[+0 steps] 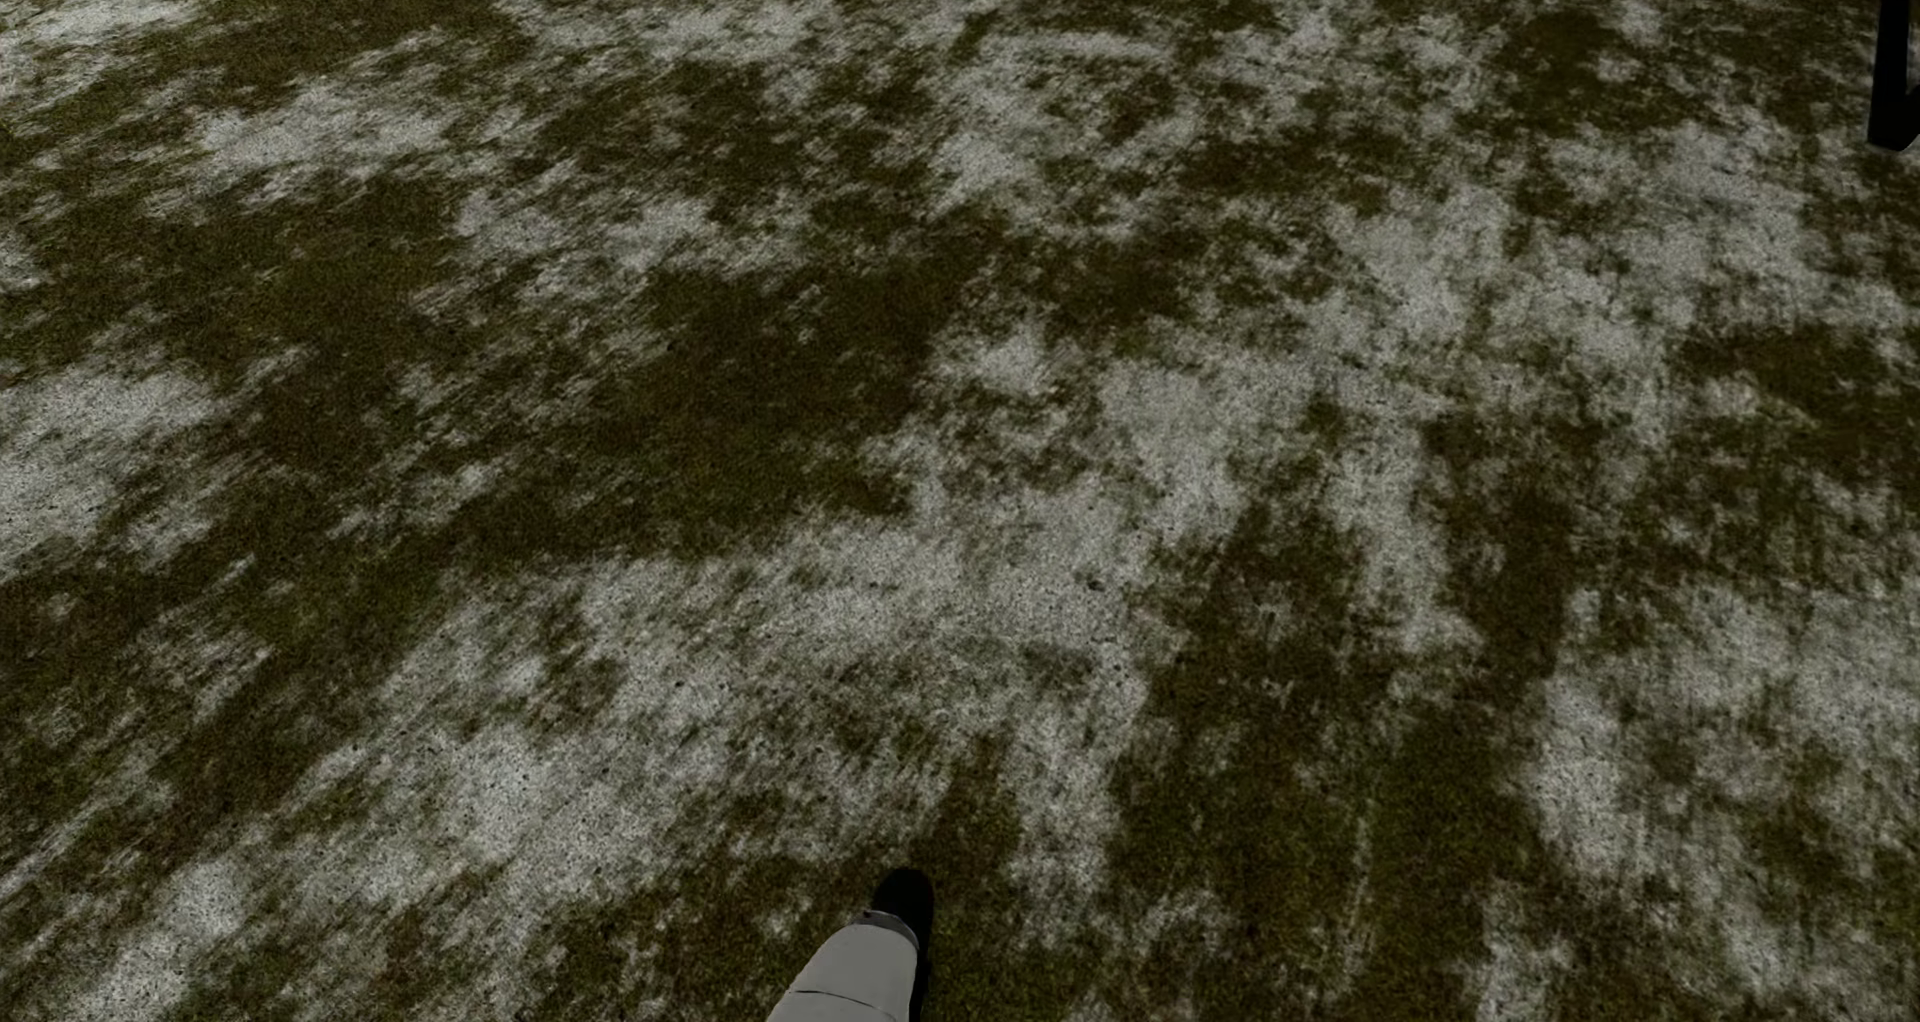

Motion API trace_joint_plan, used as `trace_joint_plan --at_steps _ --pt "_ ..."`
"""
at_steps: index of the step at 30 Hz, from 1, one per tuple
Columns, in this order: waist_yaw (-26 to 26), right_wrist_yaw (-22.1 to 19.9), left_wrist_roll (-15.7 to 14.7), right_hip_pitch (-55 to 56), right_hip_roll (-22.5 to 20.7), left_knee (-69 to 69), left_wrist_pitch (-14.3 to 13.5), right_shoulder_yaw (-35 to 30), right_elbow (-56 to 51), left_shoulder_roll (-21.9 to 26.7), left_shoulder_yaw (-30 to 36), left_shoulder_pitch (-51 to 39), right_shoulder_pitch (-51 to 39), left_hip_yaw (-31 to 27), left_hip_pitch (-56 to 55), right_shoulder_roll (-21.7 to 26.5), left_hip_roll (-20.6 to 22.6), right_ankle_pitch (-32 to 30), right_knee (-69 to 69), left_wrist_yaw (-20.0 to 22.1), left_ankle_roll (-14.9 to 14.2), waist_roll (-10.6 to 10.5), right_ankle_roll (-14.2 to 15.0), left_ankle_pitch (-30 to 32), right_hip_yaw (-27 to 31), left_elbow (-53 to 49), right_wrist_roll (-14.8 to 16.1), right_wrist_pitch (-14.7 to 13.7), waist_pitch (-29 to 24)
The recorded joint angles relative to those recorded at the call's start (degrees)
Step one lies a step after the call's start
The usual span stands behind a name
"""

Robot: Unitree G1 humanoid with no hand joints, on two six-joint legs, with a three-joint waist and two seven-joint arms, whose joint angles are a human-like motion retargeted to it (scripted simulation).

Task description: Walk to the sofa

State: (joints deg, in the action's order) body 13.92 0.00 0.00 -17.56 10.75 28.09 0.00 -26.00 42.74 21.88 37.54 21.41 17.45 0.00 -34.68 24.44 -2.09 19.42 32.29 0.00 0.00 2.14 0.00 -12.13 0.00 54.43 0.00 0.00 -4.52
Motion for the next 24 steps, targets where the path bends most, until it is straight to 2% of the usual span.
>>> trace_joint_plan --at_steps 1,2,3,4,5,6,7,8,9,10,11,13,14,15,16,17,18,19,20,21,23,24 --pt "1.9 0.0 0.0 -2.3 1.2 1.9 0.0 0.3 0.9 0.2 -0.3 1.7 -0.8 0.0 -2.3 0.1 -1.0 -3.4 0.4 0.0 0.0 1.1 0.0 10.4 0.0 2.0 0.0 0.0 0.5" --pt "1.5 0.0 0.0 -3.1 2.7 7.8 0.0 2.0 1.5 0.3 1.5 2.6 -0.8 0.0 -6.1 -0.3 0.3 -9.9 2.4 0.0 0.0 2.7 0.0 25.4 0.0 3.5 0.0 0.0 1.1" --pt "0.2 0.0 0.0 -1.0 4.7 12.9 0.0 2.9 3.1 0.3 3.8 2.2 -0.5 0.0 -7.4 -1.3 3.9 -19.5 7.8 0.0 0.0 5.6 0.0 29.5 0.0 5.8 0.0 0.0 1.6" --pt "-1.8 0.0 0.0 2.0 3.6 15.8 0.0 2.9 5.4 0.3 5.7 1.2 0.1 0.0 -5.1 -1.8 6.2 -27.4 16.0 0.0 0.0 5.7 0.0 26.9 0.0 6.9 0.0 0.0 1.3" --pt "-3.7 0.0 0.0 8.6 2.9 17.6 0.0 1.4 6.7 0.4 4.7 0.5 -0.1 0.0 -2.8 -2.0 9.1 -28.5 26.7 0.0 0.0 6.0 0.0 24.6 0.0 5.9 0.0 0.0 1.4" --pt "-6.4 0.0 0.0 12.7 3.1 16.2 0.0 0.2 7.3 -0.4 1.7 -0.3 -0.5 0.0 3.2 -2.1 12.4 -22.8 36.1 0.0 0.0 6.4 0.0 22.9 0.0 5.6 0.0 0.0 -0.2" --pt "-8.8 0.0 0.0 19.1 0.5 14.3 0.0 -0.3 7.9 -0.5 1.4 -2.3 0.0 0.0 9.1 -2.4 14.4 -15.0 42.8 0.0 0.0 5.5 0.0 20.3 0.0 4.0 0.0 0.0 -0.9" --pt "-11.4 0.0 0.0 25.2 -0.8 10.8 0.0 -1.4 8.1 -0.2 1.4 -3.9 0.6 0.0 16.1 -2.7 16.5 -8.5 45.5 0.0 0.0 4.9 0.0 16.4 0.0 0.9 0.0 0.0 -1.4" --pt "-15.0 0.0 0.0 32.4 -2.3 8.1 0.0 -1.8 7.8 0.2 -0.3 -5.8 1.3 0.0 21.1 -3.0 16.6 -4.7 44.5 0.0 0.0 3.8 0.0 11.9 0.0 -3.1 0.0 0.0 -0.7" --pt "-18.5 0.0 0.0 34.2 -4.6 3.5 0.0 -1.8 7.8 0.4 -4.0 -6.6 1.8 0.0 30.4 -2.9 14.9 -4.2 36.9 0.0 0.0 2.1 0.0 8.2 0.0 -7.4 0.0 0.0 -2.6" --pt "-21.9 0.0 0.0 37.3 -4.8 0.7 0.0 -2.1 7.4 0.6 -6.0 -8.4 2.6 0.0 36.2 -2.9 13.6 -4.6 28.5 0.0 0.0 1.2 0.0 4.0 0.0 -10.5 0.0 0.0 -2.7" --pt "-27.1 0.0 0.0 41.9 -3.0 -3.8 0.0 -1.1 6.7 0.7 -9.2 -13.3 3.7 0.0 45.0 -2.7 11.7 -7.5 8.0 0.0 0.0 0.2 0.0 -5.2 0.0 -15.2 0.0 0.0 -1.7" --pt "-28.9 0.0 0.0 43.1 -1.8 -4.4 0.0 -0.7 6.3 1.3 -10.1 -15.5 4.1 0.0 47.9 -2.9 11.2 -7.9 -2.2 0.0 0.0 0.6 0.0 -8.1 0.0 -17.9 0.0 0.0 -0.8" --pt "-29.8 0.0 0.0 44.9 -0.8 -4.8 0.0 -0.5 5.9 1.5 -10.9 -17.2 4.8 0.0 51.1 -2.8 9.8 -7.9 -5.4 0.0 0.0 0.3 0.0 -10.3 0.0 -19.7 0.0 0.0 0.0" --pt "-31.3 0.0 0.0 46.9 0.1 -4.1 0.0 0.0 6.4 1.7 -12.1 -17.7 5.1 0.0 54.2 -3.0 8.3 -6.1 -4.0 0.0 0.0 0.7 0.0 -10.6 0.0 -21.0 0.0 0.0 0.4" --pt "-32.5 0.0 0.0 47.6 -0.6 -2.4 0.0 0.2 7.3 1.6 -13.7 -16.8 5.4 0.0 57.5 -3.0 6.4 -6.3 1.5 0.0 0.0 0.2 0.0 -9.0 0.0 -22.6 0.0 0.0 0.2" --pt "-33.0 0.0 0.0 50.4 -1.4 2.1 0.0 -0.1 9.6 0.6 -14.5 -15.9 5.1 0.0 57.4 -3.1 5.2 -10.8 7.8 0.0 0.0 -0.8 0.0 -4.0 0.0 -21.6 0.0 0.0 1.6" --pt "-32.8 0.0 0.0 50.8 -4.3 9.3 0.0 -0.6 12.6 -1.0 -14.3 -14.5 4.9 0.0 56.6 -3.3 3.0 -12.1 14.1 0.0 0.0 -3.3 0.0 6.2 0.0 -18.4 0.0 0.0 2.4" --pt "-31.4 0.0 0.0 47.5 -6.3 19.1 0.0 -1.3 15.0 -1.7 -12.8 -12.8 4.0 0.0 54.3 -3.3 2.5 -9.6 17.7 0.0 0.0 -3.7 0.0 18.0 0.0 -15.6 0.0 0.0 1.7" --pt "-30.4 0.0 0.0 44.3 -8.4 32.6 0.0 -0.8 16.6 -1.8 -9.3 -12.6 2.8 0.0 47.9 -4.0 2.2 -6.5 18.7 0.0 0.0 -3.9 0.0 23.8 0.0 -12.1 0.0 0.0 1.5" --pt "-25.4 0.0 0.0 33.0 -9.9 50.2 0.0 -1.3 14.1 -1.7 -2.6 -11.8 1.3 0.0 35.0 -4.2 4.1 -4.8 12.9 0.0 0.0 -2.3 0.0 18.3 0.0 -6.6 0.0 0.0 0.7" --pt "-21.8 0.0 0.0 27.5 -10.1 51.7 0.0 -1.1 12.8 -2.0 -2.4 -10.0 0.4 0.0 29.1 -4.4 5.7 -4.9 9.6 0.0 0.0 -1.0 0.0 16.9 0.0 -4.2 0.0 0.0 0.3"
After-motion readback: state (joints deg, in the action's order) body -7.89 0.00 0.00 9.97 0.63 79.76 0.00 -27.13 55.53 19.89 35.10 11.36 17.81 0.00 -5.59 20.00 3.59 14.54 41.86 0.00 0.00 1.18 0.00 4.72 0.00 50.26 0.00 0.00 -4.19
